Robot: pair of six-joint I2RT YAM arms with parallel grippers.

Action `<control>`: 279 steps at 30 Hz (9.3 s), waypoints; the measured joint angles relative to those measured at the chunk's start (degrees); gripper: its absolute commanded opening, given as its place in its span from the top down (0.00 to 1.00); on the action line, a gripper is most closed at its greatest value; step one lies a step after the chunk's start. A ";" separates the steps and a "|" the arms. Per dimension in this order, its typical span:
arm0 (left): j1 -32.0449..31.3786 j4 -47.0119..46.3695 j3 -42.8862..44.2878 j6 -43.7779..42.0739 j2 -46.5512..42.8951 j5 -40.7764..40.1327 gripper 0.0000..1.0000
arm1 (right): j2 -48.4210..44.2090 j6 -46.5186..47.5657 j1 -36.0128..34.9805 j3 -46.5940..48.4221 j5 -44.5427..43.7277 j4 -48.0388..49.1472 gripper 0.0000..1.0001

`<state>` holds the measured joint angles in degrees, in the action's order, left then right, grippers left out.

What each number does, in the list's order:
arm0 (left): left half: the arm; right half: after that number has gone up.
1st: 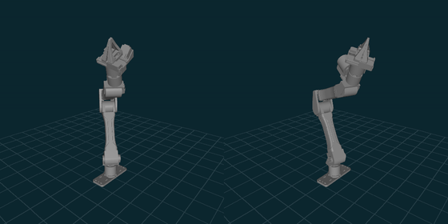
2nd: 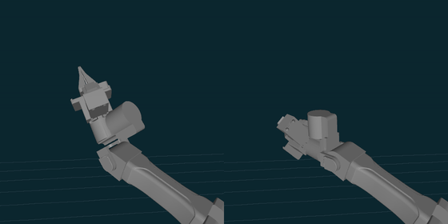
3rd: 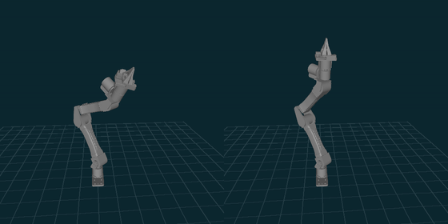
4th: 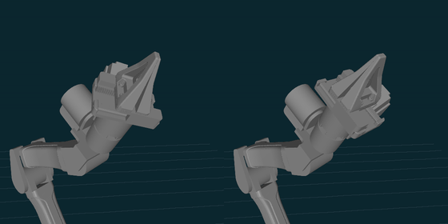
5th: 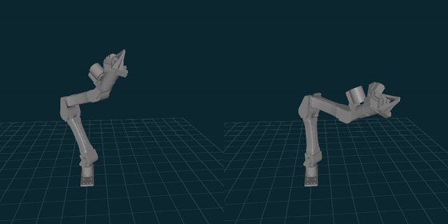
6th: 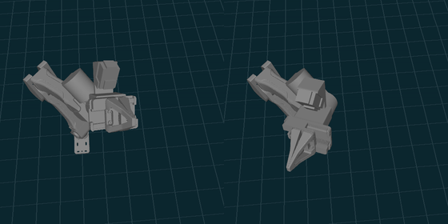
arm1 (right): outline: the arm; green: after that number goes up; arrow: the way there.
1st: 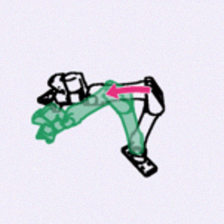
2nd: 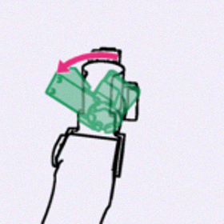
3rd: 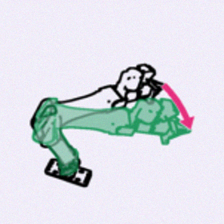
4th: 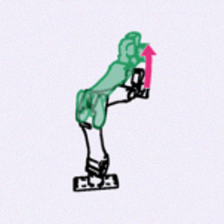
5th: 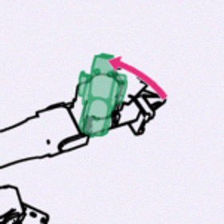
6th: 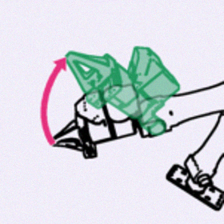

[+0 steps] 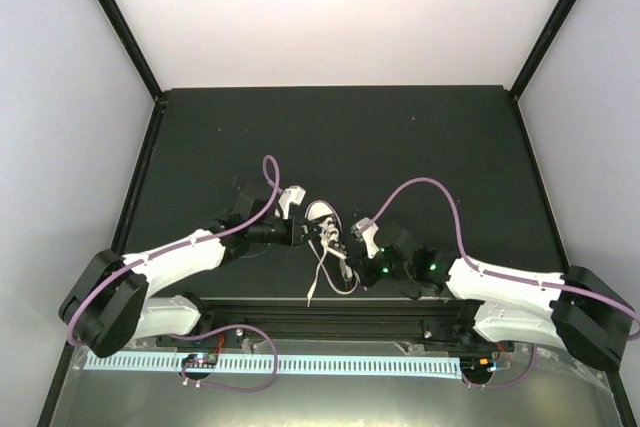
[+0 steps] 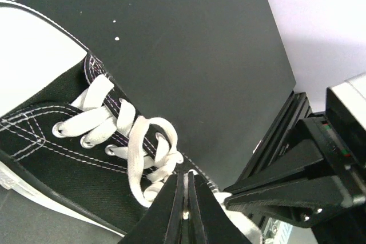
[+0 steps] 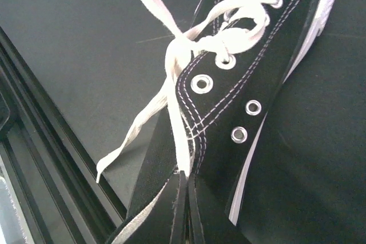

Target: Tie the shoes

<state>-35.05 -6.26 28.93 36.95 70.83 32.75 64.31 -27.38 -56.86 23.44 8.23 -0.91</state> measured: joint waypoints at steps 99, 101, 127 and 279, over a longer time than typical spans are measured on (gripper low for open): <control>-15.04 0.70 -11.50 -4.50 -4.50 -2.56 0.67 | 7.13 -3.04 0.70 12.39 -4.61 -12.52 0.98; -15.13 2.14 -11.47 -4.02 -6.25 -4.35 0.59 | 7.13 -3.04 0.70 12.39 -4.61 -12.50 0.98; -10.29 7.72 3.10 -2.93 4.33 -13.31 0.72 | 6.12 -3.45 0.70 11.34 -3.80 -12.26 0.98; -3.28 -16.85 -3.30 4.09 15.08 5.18 0.76 | 17.35 -5.14 0.74 12.09 -4.70 -2.93 0.98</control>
<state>-38.33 -23.11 25.63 41.04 85.91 37.93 81.67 -32.51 -56.12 35.53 3.53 -3.84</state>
